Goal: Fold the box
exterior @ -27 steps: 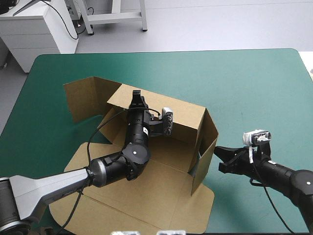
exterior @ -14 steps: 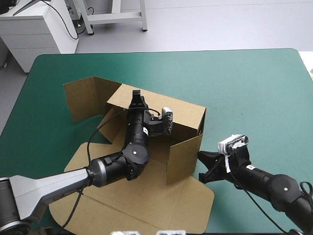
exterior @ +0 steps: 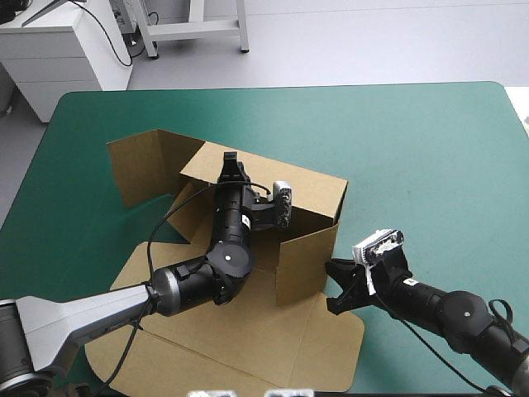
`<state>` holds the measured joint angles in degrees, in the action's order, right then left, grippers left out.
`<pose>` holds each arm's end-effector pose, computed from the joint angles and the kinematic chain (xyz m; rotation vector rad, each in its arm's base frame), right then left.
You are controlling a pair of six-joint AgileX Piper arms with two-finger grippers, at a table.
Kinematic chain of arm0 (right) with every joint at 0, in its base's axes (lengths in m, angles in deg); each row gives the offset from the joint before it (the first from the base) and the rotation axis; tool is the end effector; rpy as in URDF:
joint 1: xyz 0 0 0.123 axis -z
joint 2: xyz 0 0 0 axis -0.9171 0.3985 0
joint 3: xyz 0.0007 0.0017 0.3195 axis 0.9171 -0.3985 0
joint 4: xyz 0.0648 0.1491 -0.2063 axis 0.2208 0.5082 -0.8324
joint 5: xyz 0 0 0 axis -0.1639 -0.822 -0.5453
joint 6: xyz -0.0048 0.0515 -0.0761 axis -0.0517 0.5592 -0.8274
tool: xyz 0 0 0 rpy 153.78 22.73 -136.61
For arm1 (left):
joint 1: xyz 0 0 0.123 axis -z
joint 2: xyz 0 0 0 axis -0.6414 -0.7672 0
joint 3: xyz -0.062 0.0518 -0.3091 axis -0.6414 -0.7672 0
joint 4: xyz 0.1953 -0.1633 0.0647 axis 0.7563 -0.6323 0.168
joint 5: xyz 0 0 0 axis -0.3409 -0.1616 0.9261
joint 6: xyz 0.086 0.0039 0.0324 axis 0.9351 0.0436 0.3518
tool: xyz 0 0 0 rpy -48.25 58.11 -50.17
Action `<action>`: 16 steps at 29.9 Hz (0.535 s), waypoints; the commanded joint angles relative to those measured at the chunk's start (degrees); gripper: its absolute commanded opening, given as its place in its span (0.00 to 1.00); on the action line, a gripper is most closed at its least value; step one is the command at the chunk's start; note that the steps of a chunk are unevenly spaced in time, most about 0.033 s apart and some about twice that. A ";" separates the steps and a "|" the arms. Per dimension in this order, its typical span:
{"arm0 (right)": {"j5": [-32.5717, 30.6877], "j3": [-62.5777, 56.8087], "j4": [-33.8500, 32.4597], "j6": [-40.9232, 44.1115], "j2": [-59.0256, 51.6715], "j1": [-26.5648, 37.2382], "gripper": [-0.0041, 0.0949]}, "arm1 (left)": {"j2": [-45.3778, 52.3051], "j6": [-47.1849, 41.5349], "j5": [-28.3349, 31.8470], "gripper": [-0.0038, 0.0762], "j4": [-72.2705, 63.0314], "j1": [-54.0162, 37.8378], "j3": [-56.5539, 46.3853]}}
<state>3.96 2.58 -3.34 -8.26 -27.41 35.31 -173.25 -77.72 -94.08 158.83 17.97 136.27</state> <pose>0.1419 0.1077 0.2661 -0.5066 2.0751 0.6493 0.2399 -0.2462 0.3106 1.4610 1.3852 1.0274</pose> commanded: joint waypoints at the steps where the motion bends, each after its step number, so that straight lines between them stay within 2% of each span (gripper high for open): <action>1: 0.07 2.89 1.00 -2.59 -0.33 0.06 0.33 | 1.77 -1.20 -1.24 0.04 0.73 0.35 1.13; 5: 0.30 3.46 1.10 -2.92 -0.33 0.06 0.63 | 1.77 -1.20 -1.24 0.04 0.73 0.35 1.13; 7: 0.30 3.46 1.10 -2.92 -0.33 0.06 0.73 | 1.77 -1.20 -1.24 0.04 0.73 0.35 1.13; 8: 0.30 3.46 1.10 -2.92 -0.28 0.06 0.75 | 1.77 -1.20 -1.24 0.04 0.73 0.35 1.13; 13: 3.19 3.53 6.02 -2.92 1.35 0.06 0.75 | 1.77 -1.20 -0.78 0.04 1.11 0.35 1.24; 16: 4.73 3.60 6.78 -3.92 4.36 -0.02 0.75 | 1.77 -1.20 -0.78 0.04 2.20 0.35 1.24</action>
<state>7.04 4.21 1.51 -10.80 -24.65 35.31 -173.25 -77.72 -94.03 159.06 17.97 136.27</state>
